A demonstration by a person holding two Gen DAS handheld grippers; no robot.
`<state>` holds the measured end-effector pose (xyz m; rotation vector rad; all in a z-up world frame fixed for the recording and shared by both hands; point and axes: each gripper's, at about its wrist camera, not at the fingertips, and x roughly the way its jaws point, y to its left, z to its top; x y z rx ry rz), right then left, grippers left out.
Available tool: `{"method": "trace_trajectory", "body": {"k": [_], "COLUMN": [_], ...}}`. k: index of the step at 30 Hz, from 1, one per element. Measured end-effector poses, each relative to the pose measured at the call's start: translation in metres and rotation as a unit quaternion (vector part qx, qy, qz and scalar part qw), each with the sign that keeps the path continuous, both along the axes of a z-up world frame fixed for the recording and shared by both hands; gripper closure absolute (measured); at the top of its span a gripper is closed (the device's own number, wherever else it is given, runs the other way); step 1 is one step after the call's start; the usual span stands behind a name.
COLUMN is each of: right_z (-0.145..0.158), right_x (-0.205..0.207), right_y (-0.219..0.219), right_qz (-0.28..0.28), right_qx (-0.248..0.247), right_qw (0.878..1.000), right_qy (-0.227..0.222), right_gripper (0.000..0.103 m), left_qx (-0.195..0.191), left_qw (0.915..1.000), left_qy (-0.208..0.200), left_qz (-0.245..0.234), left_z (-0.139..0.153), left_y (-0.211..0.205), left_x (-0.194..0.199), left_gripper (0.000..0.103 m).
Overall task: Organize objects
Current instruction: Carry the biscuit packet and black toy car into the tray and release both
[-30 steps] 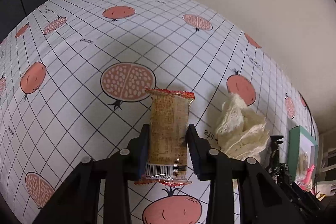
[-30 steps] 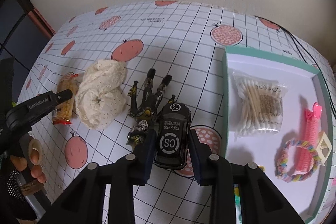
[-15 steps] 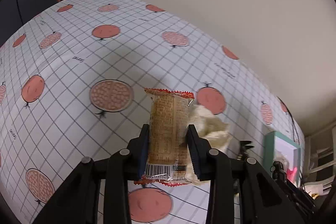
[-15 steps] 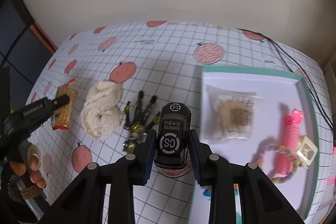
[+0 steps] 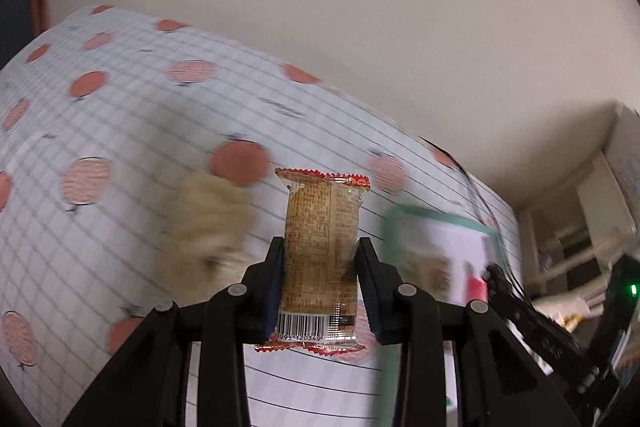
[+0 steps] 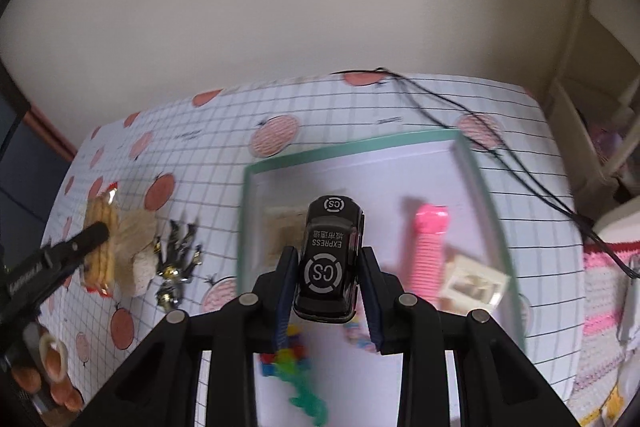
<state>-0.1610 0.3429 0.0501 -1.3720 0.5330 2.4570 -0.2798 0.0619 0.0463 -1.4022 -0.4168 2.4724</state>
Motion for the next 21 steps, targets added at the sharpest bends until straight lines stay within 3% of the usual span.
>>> {"method": "trace_trajectory", "body": {"k": [10, 21], "right_z": [0.003, -0.019], "right_x": [0.023, 0.022], "right_y": [0.036, 0.043], "right_qz": [-0.024, -0.023], "right_qx": [-0.010, -0.027], "right_qw": [1.000, 0.999], "right_qy": [0.014, 0.000], "right_gripper": [0.070, 0.070], "left_qx": [0.012, -0.013], "left_qw": [0.9902, 0.9836], "left_qy": [-0.006, -0.024], "left_qz": [-0.139, -0.179], "left_z": [-0.011, -0.039], "left_y": [0.111, 0.155], "left_x": [0.030, 0.047], "left_gripper": [0.067, 0.067]}}
